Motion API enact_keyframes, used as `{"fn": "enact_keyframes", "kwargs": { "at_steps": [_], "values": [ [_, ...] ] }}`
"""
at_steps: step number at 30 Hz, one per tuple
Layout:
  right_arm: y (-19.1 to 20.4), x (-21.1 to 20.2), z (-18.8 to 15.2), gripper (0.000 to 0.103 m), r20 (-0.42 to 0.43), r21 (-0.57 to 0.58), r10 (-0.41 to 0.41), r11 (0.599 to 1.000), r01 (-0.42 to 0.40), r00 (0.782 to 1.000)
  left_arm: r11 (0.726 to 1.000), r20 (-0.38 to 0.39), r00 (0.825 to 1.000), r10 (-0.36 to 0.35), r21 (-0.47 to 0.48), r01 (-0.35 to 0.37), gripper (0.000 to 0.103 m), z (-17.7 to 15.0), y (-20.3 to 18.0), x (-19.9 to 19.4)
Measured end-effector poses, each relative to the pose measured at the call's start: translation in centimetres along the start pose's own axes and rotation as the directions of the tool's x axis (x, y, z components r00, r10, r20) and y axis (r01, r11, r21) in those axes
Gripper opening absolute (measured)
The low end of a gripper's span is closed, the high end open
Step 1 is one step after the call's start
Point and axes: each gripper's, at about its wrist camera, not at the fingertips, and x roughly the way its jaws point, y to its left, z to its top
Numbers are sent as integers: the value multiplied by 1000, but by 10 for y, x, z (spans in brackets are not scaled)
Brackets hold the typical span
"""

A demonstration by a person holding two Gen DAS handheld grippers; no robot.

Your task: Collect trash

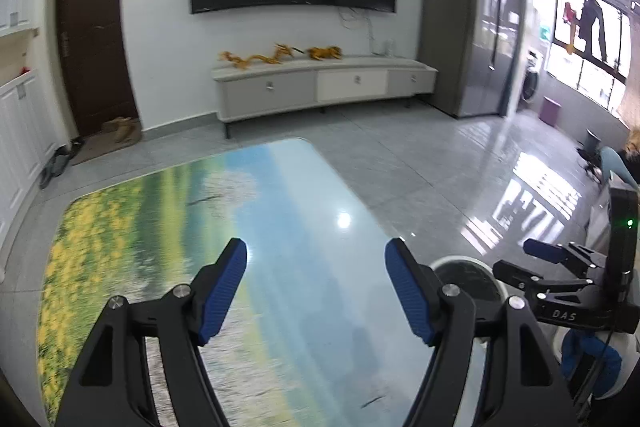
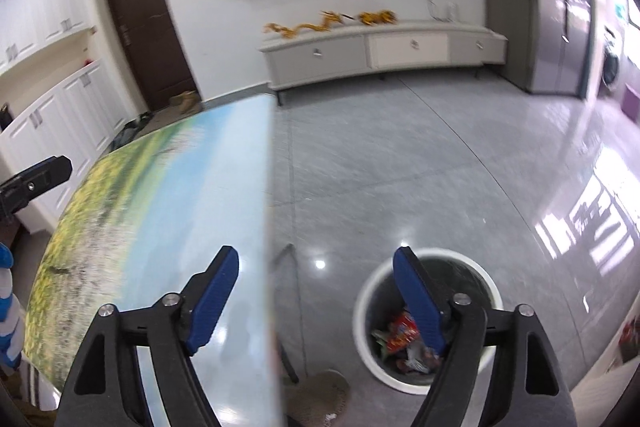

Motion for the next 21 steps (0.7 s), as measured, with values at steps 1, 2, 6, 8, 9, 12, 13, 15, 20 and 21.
{"fn": "enact_keyframes", "kwargs": {
  "at_steps": [1,2,6,8,9,12,13,15,20,21],
  "values": [
    [11,0,3,82,5,-16,7,1000,-7,1000,999,12,999,34,-12,-34,70,-3,14,-8],
    [26,0,7,86,11,-38,17,999,-16,1000,998,21,998,53,-20,-52,70,-6,23,-13],
    [74,1,16,97,30,-123,32,992,-28,999,988,52,988,146,-63,-142,70,-18,62,-36],
    [96,1,20,100,42,-167,43,985,-35,998,979,56,981,185,-93,-179,70,-21,78,-44],
    [103,2,22,102,47,-182,45,983,-36,998,974,56,978,203,-110,-196,70,-24,87,-46],
    [126,3,27,103,71,-218,51,975,-35,996,962,53,970,237,-149,-227,70,-30,104,-53],
    [130,3,29,103,78,-223,54,974,-36,995,958,50,967,248,-161,-237,70,-34,110,-56],
    [139,3,32,103,95,-230,54,973,-31,994,950,47,963,266,-181,-254,70,-39,116,-61],
    [154,5,30,103,121,-229,44,973,-16,992,935,60,949,311,-199,-294,70,-45,125,-72],
    [156,5,29,103,123,-231,40,973,-10,992,933,65,946,317,-200,-299,70,-46,124,-74]
  ]
}}
